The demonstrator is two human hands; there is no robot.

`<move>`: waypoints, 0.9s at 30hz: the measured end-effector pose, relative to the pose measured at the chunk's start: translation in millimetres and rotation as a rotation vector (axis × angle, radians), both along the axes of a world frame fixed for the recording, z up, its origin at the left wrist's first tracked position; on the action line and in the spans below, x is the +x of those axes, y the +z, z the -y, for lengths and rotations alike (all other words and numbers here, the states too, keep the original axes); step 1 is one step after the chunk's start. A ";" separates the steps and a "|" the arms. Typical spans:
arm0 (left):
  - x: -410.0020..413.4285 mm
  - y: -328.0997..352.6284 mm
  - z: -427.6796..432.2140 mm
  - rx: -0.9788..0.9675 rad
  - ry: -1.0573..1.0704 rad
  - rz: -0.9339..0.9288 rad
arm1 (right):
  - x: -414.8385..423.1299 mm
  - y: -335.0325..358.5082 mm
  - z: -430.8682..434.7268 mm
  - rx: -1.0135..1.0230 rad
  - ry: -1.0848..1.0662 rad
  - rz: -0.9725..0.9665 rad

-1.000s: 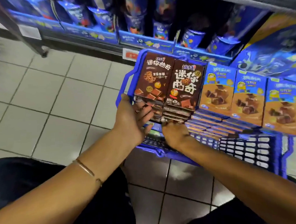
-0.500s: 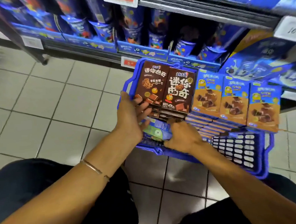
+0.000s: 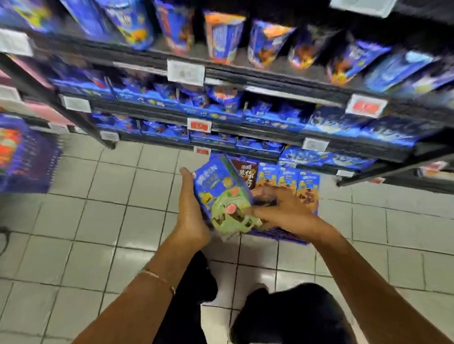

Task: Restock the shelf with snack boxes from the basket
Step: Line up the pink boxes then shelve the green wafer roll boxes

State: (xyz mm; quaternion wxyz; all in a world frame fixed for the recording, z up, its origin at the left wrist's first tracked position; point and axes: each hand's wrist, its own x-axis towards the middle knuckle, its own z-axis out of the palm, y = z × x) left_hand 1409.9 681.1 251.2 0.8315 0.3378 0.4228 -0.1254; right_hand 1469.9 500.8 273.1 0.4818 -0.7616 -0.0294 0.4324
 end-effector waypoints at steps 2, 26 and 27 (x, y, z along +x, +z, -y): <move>1.6 53.4 -10.1 -0.039 -0.011 0.050 | 5.2 61.7 -9.6 0.030 -0.001 -0.030; 110.7 465.1 -120.1 0.675 0.076 0.661 | 97.2 444.3 -84.1 0.551 -0.178 0.672; 112.6 479.2 -119.2 0.709 0.096 0.702 | 100.4 454.8 -80.6 0.568 -0.206 0.713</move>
